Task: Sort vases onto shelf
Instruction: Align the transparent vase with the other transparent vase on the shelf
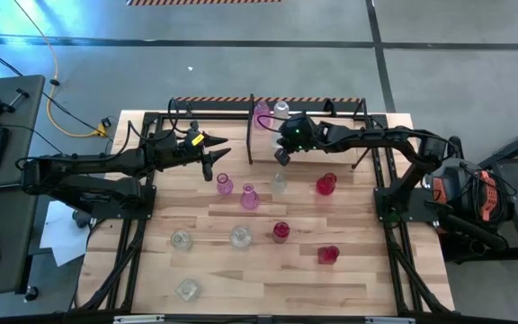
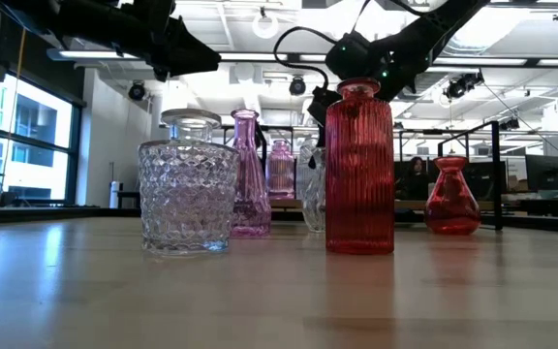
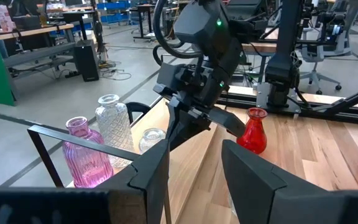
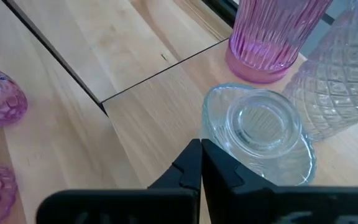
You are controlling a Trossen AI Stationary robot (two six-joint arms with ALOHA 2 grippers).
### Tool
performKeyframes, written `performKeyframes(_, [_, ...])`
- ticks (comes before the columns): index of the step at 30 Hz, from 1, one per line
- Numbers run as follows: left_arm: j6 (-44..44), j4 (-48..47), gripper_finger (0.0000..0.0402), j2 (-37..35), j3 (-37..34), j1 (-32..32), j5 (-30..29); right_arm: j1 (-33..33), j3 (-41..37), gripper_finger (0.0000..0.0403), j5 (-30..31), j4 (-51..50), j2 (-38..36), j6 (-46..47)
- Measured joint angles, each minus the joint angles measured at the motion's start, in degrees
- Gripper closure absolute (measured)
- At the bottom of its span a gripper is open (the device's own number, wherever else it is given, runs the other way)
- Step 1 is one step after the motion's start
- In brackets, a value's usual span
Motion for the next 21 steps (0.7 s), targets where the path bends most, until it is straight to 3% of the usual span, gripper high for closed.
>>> performKeyframes(21, [0.01, 0.01, 0.0261, -0.02, 0.0, 0.02, -0.02, -0.14, 0.0, 0.0403, 2.86, 1.58, 0.11, -0.44])
